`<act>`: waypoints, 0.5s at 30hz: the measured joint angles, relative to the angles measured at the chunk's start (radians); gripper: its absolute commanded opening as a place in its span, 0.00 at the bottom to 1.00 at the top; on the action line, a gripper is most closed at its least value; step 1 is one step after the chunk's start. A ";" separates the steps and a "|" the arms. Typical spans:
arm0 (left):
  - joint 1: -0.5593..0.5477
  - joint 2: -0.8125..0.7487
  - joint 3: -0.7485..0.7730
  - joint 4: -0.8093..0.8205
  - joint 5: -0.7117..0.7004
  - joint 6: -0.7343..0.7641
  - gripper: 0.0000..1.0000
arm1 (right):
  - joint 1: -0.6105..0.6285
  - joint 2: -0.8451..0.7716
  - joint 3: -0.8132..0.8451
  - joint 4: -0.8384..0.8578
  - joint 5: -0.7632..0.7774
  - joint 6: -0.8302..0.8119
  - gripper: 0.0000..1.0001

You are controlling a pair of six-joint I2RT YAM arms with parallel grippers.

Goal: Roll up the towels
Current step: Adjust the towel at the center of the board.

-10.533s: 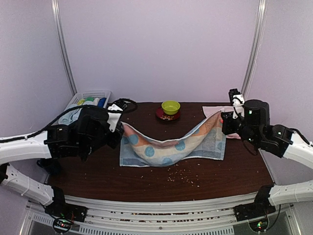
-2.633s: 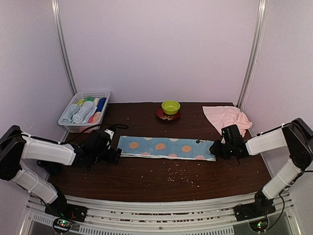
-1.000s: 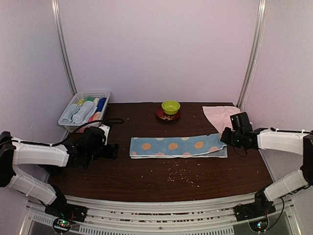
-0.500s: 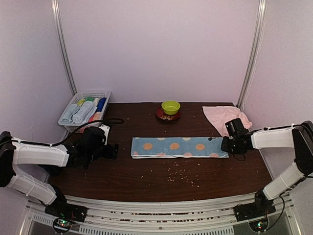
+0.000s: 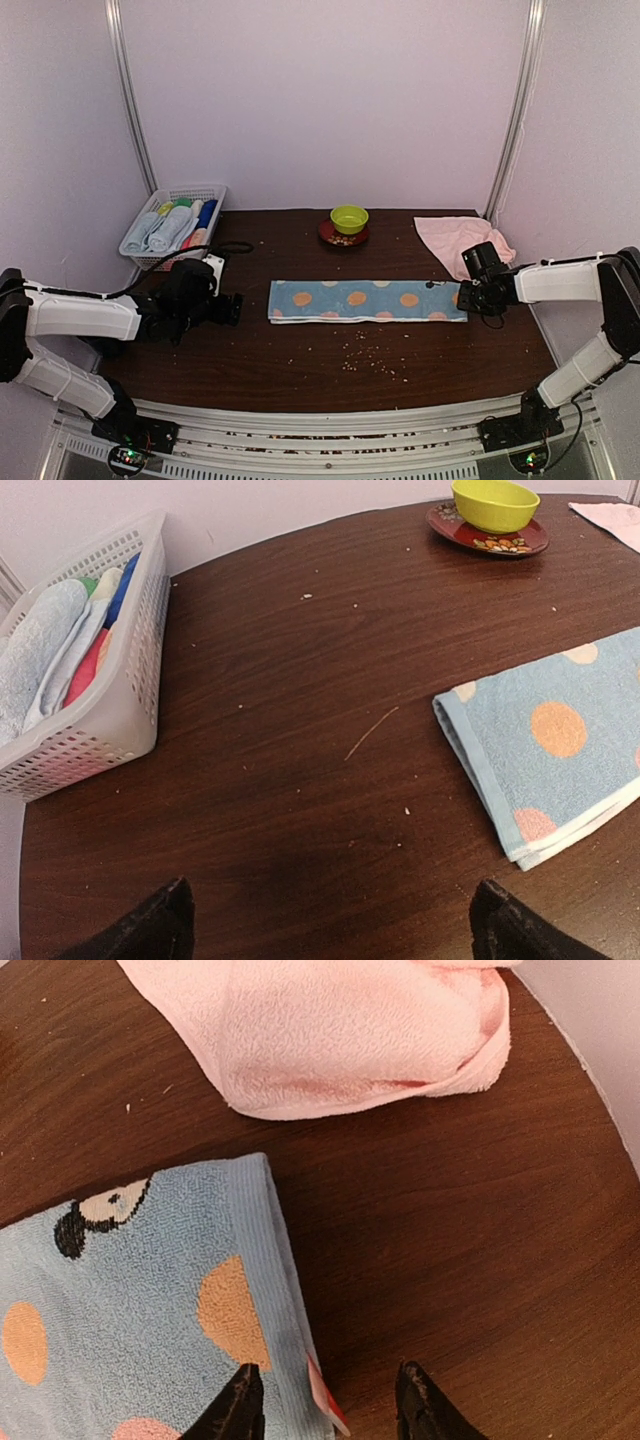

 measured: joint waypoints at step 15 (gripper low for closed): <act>-0.003 -0.003 0.000 0.000 0.001 0.000 0.98 | -0.043 -0.039 -0.107 0.039 -0.206 0.050 0.37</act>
